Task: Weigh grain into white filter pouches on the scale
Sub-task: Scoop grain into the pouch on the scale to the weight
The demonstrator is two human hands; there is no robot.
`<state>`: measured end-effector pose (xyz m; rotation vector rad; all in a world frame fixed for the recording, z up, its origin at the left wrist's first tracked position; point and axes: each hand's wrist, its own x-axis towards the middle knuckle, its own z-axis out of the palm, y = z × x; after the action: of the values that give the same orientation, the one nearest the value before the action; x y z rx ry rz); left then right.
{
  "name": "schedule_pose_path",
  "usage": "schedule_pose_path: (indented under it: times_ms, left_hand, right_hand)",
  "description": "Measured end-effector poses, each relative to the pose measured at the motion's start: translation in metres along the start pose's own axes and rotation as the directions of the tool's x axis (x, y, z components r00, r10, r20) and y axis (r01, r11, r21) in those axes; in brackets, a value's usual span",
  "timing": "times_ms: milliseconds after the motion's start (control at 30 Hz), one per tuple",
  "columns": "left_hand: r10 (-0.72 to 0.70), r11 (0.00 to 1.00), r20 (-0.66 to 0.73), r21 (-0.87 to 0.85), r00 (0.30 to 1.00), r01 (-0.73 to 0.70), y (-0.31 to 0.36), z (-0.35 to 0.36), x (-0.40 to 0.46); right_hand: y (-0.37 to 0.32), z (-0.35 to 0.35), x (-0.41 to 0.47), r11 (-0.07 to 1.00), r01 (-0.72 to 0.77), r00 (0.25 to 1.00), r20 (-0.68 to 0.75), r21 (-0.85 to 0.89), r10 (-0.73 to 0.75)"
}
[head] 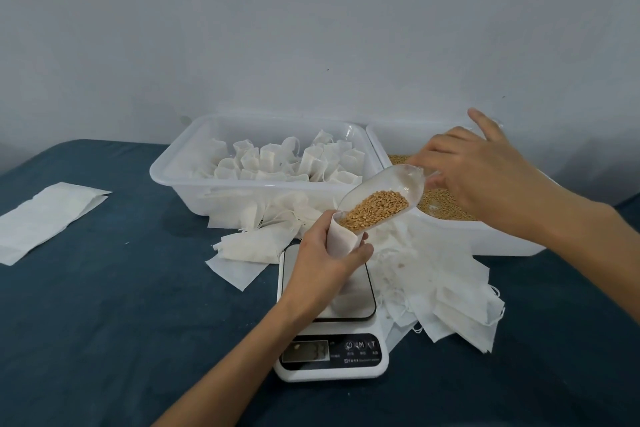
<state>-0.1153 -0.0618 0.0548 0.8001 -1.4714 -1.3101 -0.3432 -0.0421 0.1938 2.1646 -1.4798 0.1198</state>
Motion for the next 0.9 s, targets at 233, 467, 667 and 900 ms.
schedule_pose_path:
  times_ms: [233, 467, 667, 900]
  left_hand:
    - [-0.012, 1.0, -0.006, 0.003, 1.0, 0.012, 0.0, -0.001, 0.0]
    - [-0.053, 0.998, -0.015, 0.032, 0.998, 0.054, -0.003, -0.002, 0.002]
    - [-0.075, 0.995, -0.031, 0.058, 0.997, 0.077, -0.002, -0.003, 0.002]
    - [-0.072, 0.995, -0.042, 0.07, 0.996, 0.075, -0.001, -0.003, 0.001]
  right_hand:
    - [-0.002, -0.004, -0.001, 1.0, -0.03, 0.997, 0.07, 0.007, 0.029]
    - [-0.005, -0.003, 0.0, 0.999, -0.037, 0.996, 0.081, 0.017, 0.035]
    - [-0.006, 0.002, 0.0, 1.0, -0.013, 0.999, 0.034, 0.016, 0.013]
    - [-0.005, 0.005, -0.001, 0.999, 0.028, 0.999, -0.018, 0.022, -0.027]
